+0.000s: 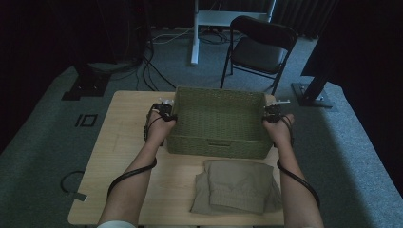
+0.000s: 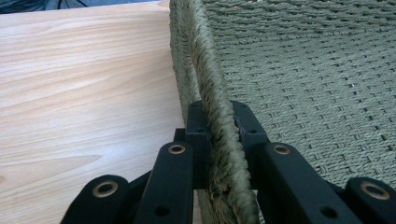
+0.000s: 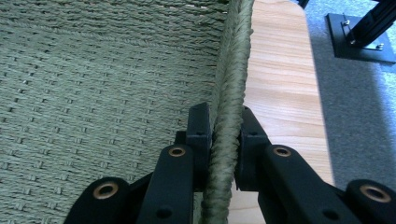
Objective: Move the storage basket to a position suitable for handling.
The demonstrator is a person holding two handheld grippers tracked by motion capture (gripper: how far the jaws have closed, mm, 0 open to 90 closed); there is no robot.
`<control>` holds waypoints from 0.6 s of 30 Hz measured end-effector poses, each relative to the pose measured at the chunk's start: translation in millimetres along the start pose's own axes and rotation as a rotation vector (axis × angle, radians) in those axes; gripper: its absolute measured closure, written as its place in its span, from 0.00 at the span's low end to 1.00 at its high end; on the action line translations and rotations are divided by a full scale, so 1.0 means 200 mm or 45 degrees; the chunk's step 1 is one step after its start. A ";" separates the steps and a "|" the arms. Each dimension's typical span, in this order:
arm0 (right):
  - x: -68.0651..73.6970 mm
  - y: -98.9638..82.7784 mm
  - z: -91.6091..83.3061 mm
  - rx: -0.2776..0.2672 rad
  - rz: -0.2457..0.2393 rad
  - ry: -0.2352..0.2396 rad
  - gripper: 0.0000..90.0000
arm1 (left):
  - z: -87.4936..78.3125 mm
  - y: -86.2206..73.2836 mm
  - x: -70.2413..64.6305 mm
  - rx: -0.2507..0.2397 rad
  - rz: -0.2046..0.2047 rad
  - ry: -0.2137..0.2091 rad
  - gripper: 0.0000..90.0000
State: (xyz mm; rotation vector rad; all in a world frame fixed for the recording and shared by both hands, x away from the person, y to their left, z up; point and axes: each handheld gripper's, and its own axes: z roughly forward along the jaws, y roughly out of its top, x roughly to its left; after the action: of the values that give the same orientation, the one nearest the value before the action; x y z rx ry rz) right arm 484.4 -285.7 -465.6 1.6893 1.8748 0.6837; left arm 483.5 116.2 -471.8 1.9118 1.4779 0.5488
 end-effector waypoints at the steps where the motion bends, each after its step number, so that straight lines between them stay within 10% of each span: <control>1: -0.01 0.00 0.00 0.000 0.001 -0.001 0.88 | 0.00 0.00 -0.01 0.001 0.002 0.000 0.90; 18: -0.19 -0.03 -0.01 0.005 -0.003 0.013 0.88 | 0.01 -0.01 -0.18 -0.001 -0.024 -0.001 0.90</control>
State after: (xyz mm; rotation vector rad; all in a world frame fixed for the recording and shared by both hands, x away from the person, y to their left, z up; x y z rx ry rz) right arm 481.5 -324.3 -465.5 1.6885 1.8862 0.6890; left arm 473.4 81.6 -472.3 1.8952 1.4935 0.5405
